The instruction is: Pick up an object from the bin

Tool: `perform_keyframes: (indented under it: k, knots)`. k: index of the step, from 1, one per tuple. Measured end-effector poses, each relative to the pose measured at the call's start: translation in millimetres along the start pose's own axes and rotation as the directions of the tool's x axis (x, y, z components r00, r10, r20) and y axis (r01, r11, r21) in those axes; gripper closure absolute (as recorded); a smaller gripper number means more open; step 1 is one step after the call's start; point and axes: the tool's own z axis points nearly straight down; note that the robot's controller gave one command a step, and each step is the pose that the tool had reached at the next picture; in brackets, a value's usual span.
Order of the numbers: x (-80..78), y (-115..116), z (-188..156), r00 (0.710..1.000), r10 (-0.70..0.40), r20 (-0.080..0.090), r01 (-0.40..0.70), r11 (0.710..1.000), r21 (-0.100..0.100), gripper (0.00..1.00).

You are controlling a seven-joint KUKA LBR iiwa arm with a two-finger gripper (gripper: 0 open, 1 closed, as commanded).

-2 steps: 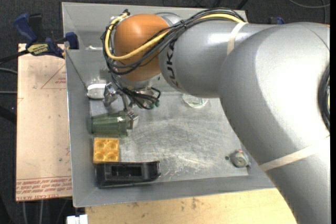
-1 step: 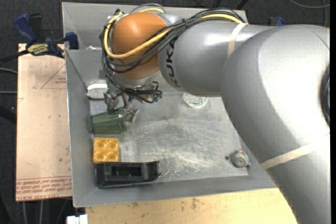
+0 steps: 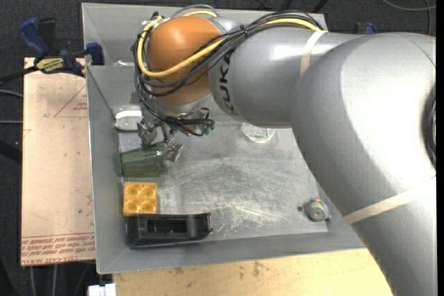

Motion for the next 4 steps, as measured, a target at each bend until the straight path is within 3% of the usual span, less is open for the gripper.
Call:
perform_keyframes:
  k: [1,2,3,4]
  knots:
    - [-1.8,10.9,-26.0,0.995,-0.097,0.013,0.097,0.995,-0.019,1.0]
    - [-11.5,9.7,-33.6,0.991,-0.13,0.022,0.13,0.991,-0.018,1.0]
    - [-6.1,13.2,-60.1,0.991,-0.134,0.011,0.134,0.991,-0.029,1.0]
    - [-4.4,5.2,-132.0,0.991,-0.131,0.016,0.132,0.991,-0.027,1.0]
